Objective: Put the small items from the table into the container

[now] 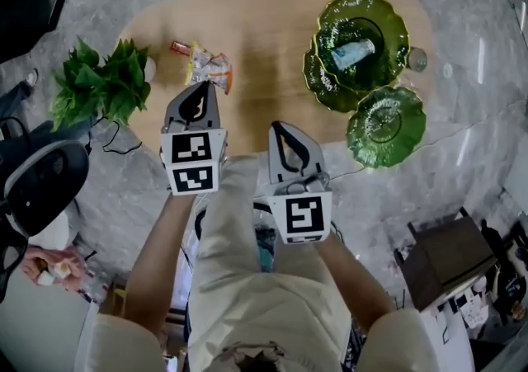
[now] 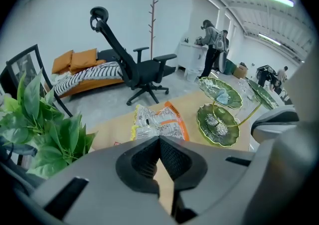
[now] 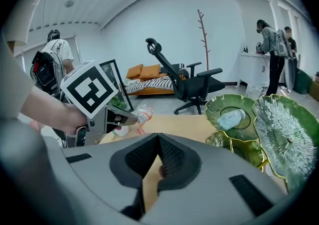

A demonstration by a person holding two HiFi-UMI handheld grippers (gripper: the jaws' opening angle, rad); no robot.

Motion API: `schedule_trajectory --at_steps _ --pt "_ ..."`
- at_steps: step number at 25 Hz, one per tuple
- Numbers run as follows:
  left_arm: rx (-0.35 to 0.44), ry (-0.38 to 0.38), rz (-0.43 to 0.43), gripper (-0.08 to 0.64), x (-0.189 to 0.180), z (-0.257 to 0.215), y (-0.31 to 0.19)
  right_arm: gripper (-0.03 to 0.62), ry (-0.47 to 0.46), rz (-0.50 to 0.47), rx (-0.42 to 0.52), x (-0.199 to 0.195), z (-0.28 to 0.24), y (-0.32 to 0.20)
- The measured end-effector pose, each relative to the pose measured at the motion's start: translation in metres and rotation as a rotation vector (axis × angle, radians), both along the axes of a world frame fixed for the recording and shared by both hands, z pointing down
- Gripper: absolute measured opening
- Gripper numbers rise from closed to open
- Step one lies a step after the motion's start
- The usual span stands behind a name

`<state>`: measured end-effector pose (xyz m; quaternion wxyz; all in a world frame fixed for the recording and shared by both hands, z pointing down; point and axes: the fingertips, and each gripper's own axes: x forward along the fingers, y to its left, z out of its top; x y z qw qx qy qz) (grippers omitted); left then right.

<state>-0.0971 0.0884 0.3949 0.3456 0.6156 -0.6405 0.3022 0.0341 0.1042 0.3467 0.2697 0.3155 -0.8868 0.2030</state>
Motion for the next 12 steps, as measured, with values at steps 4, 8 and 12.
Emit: schedule_trajectory --at_steps 4,8,12 --pt "0.010 -0.002 0.006 0.006 0.006 -0.008 0.003 0.006 -0.007 0.002 0.013 0.006 -0.007 0.000" --pt "0.022 -0.002 0.009 0.006 0.014 -0.020 0.006 0.006 -0.017 0.007 0.016 0.013 -0.016 0.002" --pt "0.034 0.000 0.017 0.006 0.025 -0.030 0.005 0.006 -0.025 0.016 0.014 0.021 -0.022 0.001"
